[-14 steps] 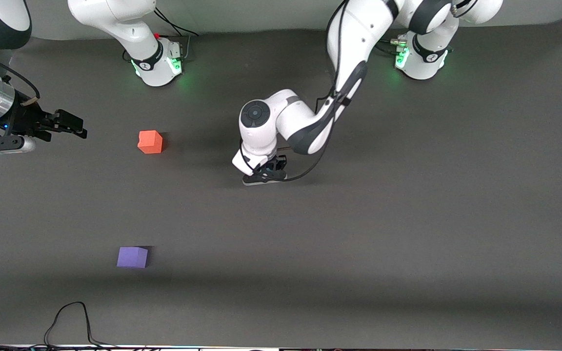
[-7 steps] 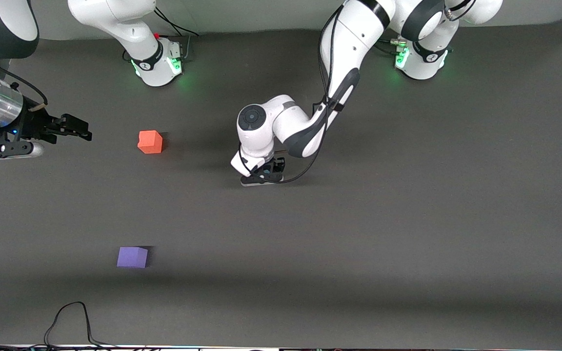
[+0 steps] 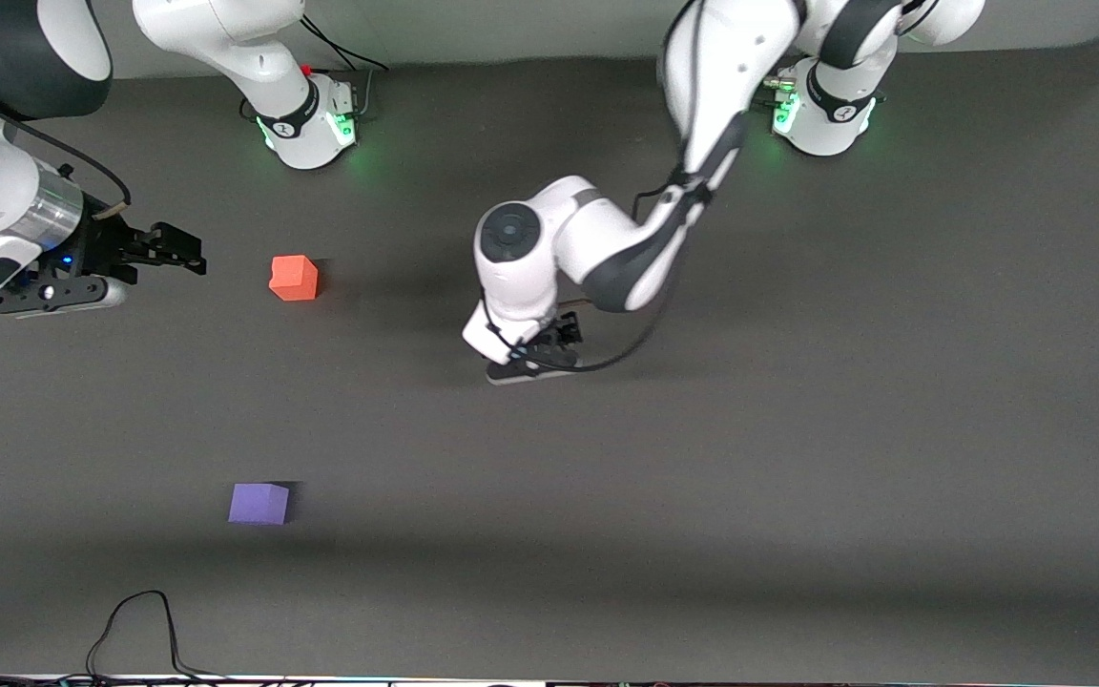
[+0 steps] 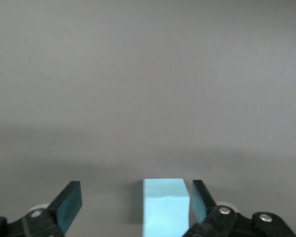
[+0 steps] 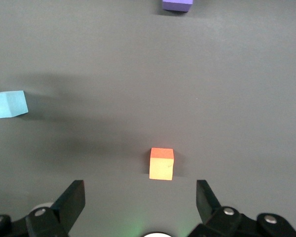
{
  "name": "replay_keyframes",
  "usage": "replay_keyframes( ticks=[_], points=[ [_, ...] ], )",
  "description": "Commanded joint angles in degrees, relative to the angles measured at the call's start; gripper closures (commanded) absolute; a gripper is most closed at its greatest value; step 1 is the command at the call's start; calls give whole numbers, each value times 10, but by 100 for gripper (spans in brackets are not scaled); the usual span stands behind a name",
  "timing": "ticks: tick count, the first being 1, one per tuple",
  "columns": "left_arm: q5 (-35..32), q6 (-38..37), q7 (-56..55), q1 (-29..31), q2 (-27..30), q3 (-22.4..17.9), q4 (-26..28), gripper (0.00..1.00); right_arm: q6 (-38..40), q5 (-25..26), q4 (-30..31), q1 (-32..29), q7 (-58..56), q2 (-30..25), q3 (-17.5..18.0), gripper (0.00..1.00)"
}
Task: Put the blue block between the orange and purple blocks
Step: 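Release the blue cube and withdraw the left gripper while the right gripper approaches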
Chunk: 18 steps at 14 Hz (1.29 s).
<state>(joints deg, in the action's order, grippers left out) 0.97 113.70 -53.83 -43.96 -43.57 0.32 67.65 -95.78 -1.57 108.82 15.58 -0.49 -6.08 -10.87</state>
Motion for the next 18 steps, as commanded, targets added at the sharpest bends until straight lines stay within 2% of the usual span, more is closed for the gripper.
replay_keyframes(
  ticks=[1,5,7,10,12,14,18],
  points=[
    [60,-79,115,95,105,10,65,0,-9,-11,5,28,8,0,-5,0],
    [61,-130,295,241,248,9,200,0,-33,-16,3,124,151,19,-3,0],
    [53,-136,394,300,302,3,254,0,-55,-18,-2,205,239,40,-2,0],
    [15,-168,505,378,356,3,286,0,-100,-52,-29,312,332,95,-1,0],
    [13,-167,553,420,393,3,310,0,-114,-54,-68,376,402,152,-2,0],
    [11,-168,569,443,416,3,313,0,-143,-52,-70,394,410,180,-1,0],
    [-4,-201,569,452,447,3,301,0,-224,-46,-13,396,384,200,-2,0]
  ],
)
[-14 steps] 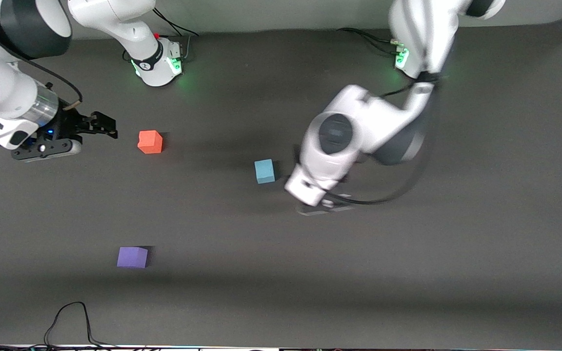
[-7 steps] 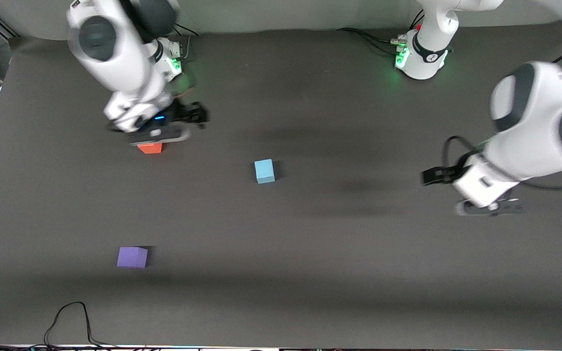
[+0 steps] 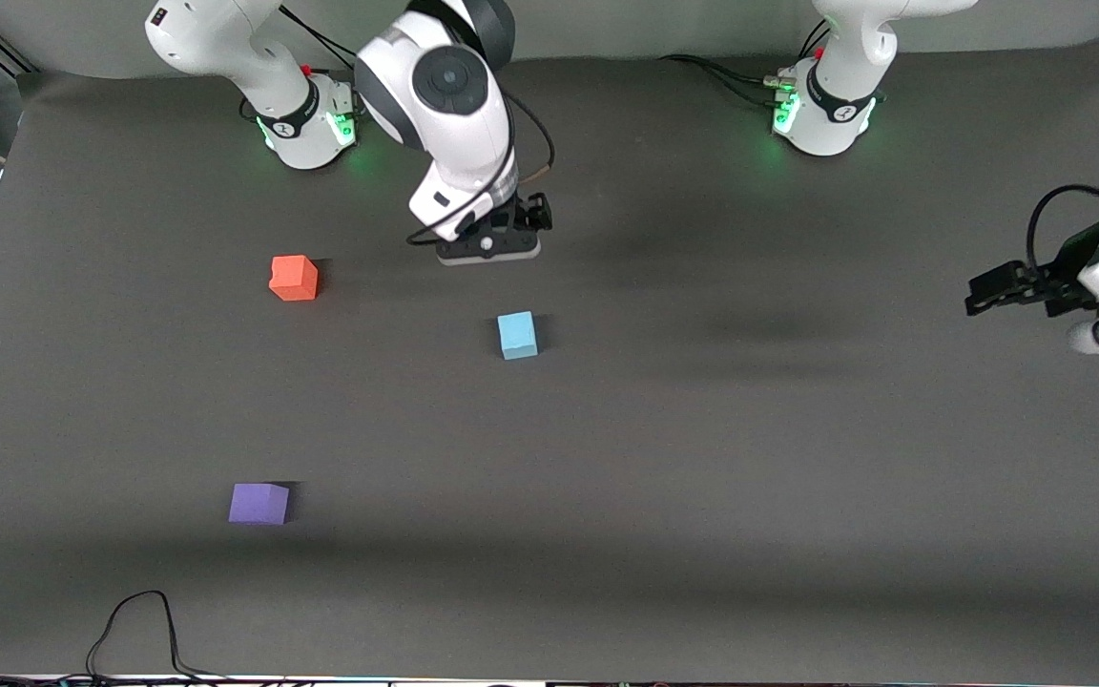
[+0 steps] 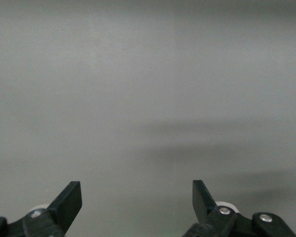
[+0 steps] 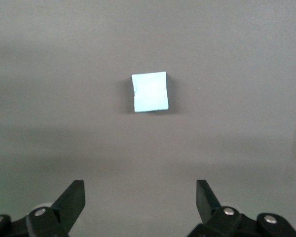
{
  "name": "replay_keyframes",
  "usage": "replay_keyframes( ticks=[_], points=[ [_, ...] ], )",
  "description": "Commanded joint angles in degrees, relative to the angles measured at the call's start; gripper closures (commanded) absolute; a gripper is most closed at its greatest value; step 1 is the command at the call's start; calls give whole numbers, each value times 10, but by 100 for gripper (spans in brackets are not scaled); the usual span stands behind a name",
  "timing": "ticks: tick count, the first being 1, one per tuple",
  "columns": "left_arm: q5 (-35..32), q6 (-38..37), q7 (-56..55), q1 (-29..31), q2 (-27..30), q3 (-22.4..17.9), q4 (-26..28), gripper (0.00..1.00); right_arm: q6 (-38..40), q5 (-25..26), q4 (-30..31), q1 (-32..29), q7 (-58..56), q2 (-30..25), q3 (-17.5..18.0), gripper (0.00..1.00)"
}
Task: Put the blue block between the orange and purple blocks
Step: 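Lower the right gripper onto the blue cube and grasp it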
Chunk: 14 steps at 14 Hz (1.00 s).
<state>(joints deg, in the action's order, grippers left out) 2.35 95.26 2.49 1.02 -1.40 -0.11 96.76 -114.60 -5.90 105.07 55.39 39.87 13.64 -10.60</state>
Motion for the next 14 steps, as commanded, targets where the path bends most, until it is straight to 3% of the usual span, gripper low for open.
replay_keyframes(
  ticks=[1,7,14],
  points=[
    [-20,-31,5,2,29,7,-1,0,-68,-2,44,-3,-33,13,-6,0],
    [-28,-96,-6,-38,16,-6,-59,0,-210,-3,71,-8,-44,115,-7,0],
    [-30,-78,-1,-30,12,-7,-62,0,-316,-16,68,-11,-32,197,-7,1]
  ],
)
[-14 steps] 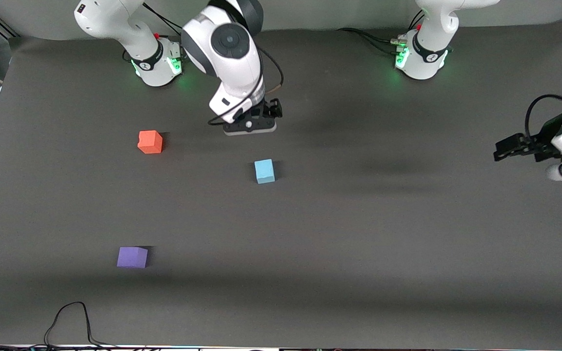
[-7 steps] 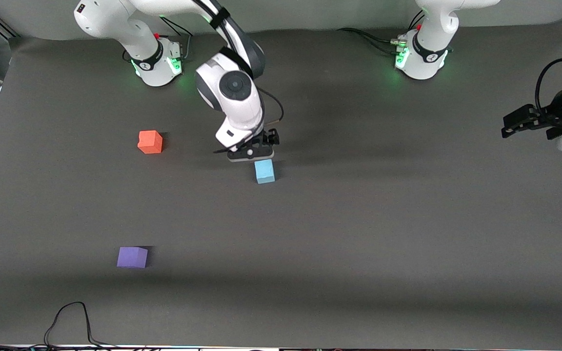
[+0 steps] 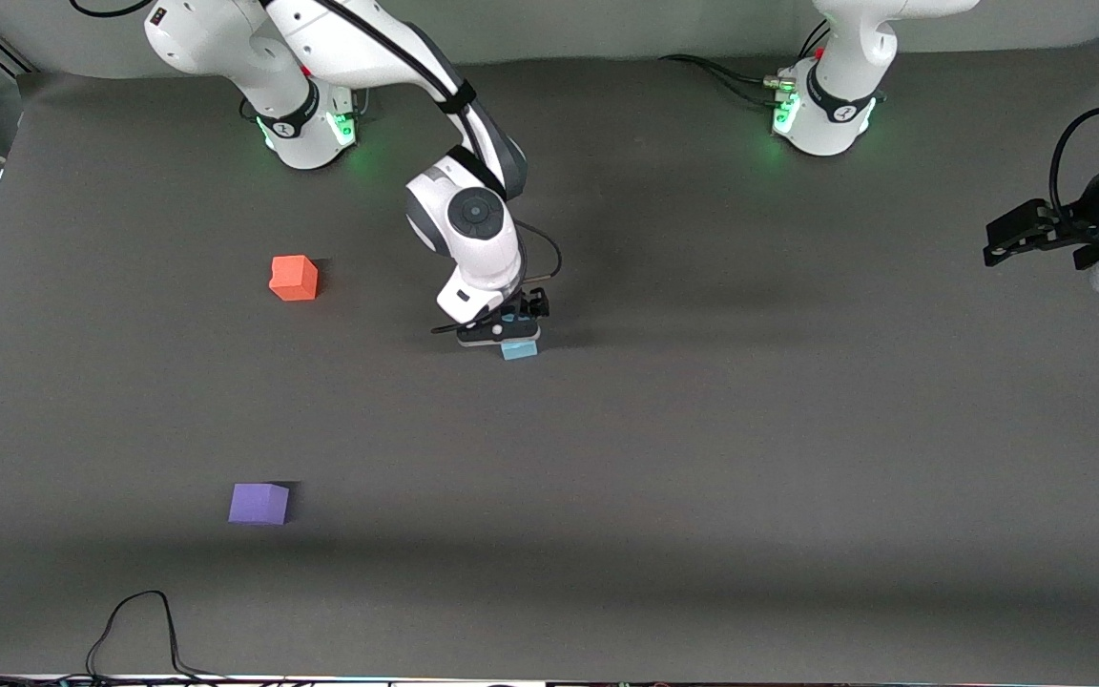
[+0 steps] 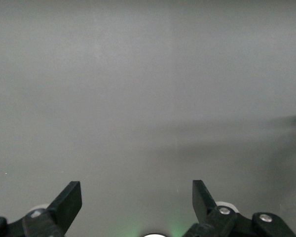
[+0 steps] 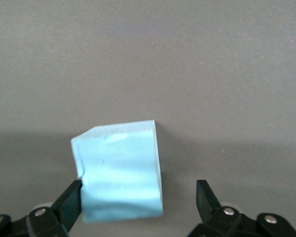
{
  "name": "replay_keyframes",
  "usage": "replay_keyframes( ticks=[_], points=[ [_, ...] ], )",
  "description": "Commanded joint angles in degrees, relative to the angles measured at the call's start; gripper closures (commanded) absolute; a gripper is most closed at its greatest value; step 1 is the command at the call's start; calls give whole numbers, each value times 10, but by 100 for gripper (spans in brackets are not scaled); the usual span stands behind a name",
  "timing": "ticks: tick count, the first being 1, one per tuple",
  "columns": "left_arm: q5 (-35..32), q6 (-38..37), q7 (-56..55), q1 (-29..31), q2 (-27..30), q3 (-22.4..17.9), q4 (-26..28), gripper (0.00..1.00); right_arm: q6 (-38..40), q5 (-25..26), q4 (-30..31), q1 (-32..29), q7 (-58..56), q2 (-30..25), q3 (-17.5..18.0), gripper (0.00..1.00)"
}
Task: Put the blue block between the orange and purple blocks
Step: 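Lower the right gripper onto the blue cube and grasp it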
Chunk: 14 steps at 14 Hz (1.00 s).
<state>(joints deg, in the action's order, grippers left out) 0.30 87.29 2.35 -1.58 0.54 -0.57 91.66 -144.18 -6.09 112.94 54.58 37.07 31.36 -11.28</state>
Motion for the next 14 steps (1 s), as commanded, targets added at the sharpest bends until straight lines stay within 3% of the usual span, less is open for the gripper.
replay_keyframes(
  ticks=[1,4,6,8,11,14],
  points=[
    [-9,3,3,-4,-7,-2,-10,0,-31,-25,-11,-3,-5,26,-1,1],
    [-24,2,6,-6,-6,2,-1,0,-47,-32,-13,-3,-6,36,-1,11],
    [-27,2,8,-7,-5,2,-1,0,-45,-34,-15,-14,-5,34,-1,38],
    [-26,2,7,-8,-5,2,0,0,-39,-36,-18,-17,-7,29,-1,52],
    [-20,2,8,-7,-6,2,0,0,-11,-35,-20,-39,-18,-5,-2,53],
    [-17,3,8,-9,-6,2,0,0,124,-33,-69,-66,-49,-73,-7,53]
  ],
)
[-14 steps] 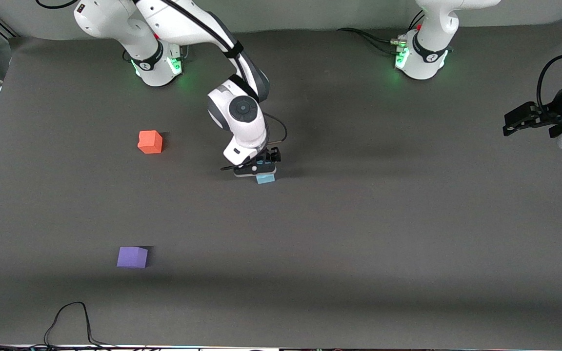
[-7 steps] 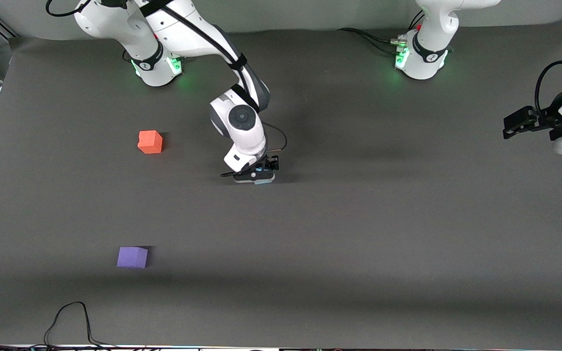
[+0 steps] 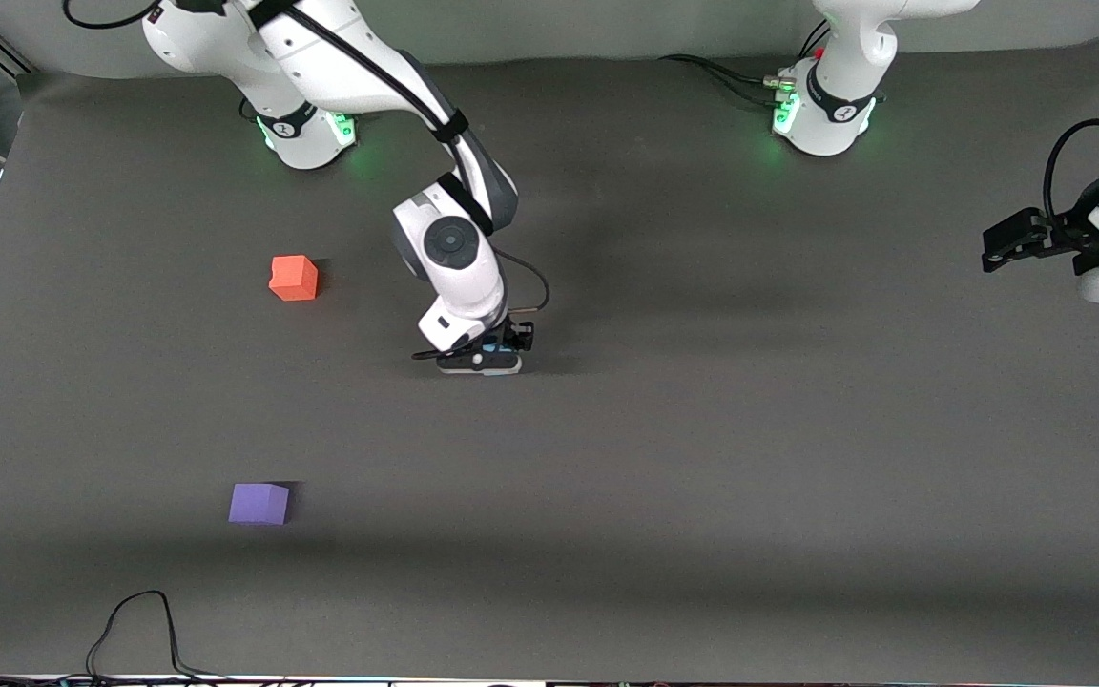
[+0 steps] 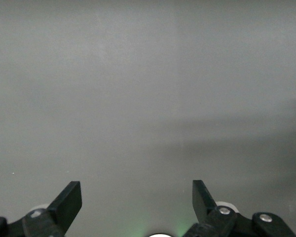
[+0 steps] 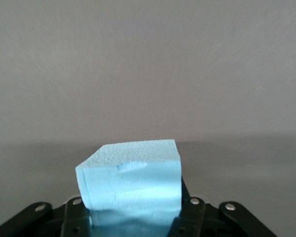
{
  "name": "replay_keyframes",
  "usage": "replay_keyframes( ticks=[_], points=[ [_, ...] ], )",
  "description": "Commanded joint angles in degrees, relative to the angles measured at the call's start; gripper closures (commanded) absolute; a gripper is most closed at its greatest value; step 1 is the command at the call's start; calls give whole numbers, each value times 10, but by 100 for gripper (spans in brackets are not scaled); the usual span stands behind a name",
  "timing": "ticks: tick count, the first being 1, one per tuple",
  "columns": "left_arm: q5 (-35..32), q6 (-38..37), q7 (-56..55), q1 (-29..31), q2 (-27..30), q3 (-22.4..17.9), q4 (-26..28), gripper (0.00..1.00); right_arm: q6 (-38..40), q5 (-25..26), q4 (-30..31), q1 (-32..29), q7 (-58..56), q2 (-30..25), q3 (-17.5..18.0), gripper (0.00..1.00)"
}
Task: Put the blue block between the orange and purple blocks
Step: 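Lift the blue cube with the right gripper and carry it sideways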
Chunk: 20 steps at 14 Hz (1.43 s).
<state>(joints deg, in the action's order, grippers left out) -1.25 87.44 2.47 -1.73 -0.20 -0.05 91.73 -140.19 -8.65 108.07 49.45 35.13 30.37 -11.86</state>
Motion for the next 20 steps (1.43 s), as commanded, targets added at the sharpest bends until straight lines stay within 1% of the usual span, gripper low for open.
replay_keyframes(
  ticks=[1,3,5,6,7,10,12,15,16,17,18,19,20],
  points=[
    [-1,4,7,-7,1,-3,-1,0,127,-8,-42,-18,-37,-87,-11,53],
    [4,2,6,-8,1,-3,-1,0,242,-7,-107,-19,-52,-121,-32,53],
    [6,-2,7,-5,1,-3,-1,0,369,-8,-193,-19,-87,-131,-65,53],
    [7,-5,6,-5,-1,-4,-3,0,406,-8,-219,-19,-112,-137,-83,53],
    [7,-5,6,-5,0,-4,-2,0,430,-9,-231,-19,-136,-145,-104,53],
    [7,-4,7,-5,0,-3,-4,0,449,-8,-227,-18,-173,-187,-148,53],
    [8,-5,7,-6,1,-4,-4,0,476,-3,-227,-18,-198,-203,-185,53],
    [7,0,7,-8,3,-3,-5,0,484,1,-219,-19,-254,-217,-239,53],
    [7,-1,6,-8,3,-3,-5,0,486,1,-213,-50,-275,-218,-235,52],
    [7,-2,6,-7,3,-3,-5,0,488,1,-208,-118,-295,-225,-190,52],
    [7,-2,6,-7,3,-3,-5,0,488,6,-197,-193,-317,-241,-123,52],
    [7,-2,6,-6,3,-4,-4,0,486,27,-183,-262,-340,-253,-69,51],
    [7,-1,6,-6,2,-4,-4,0,480,42,-167,-305,-354,-259,-37,51]
  ],
)
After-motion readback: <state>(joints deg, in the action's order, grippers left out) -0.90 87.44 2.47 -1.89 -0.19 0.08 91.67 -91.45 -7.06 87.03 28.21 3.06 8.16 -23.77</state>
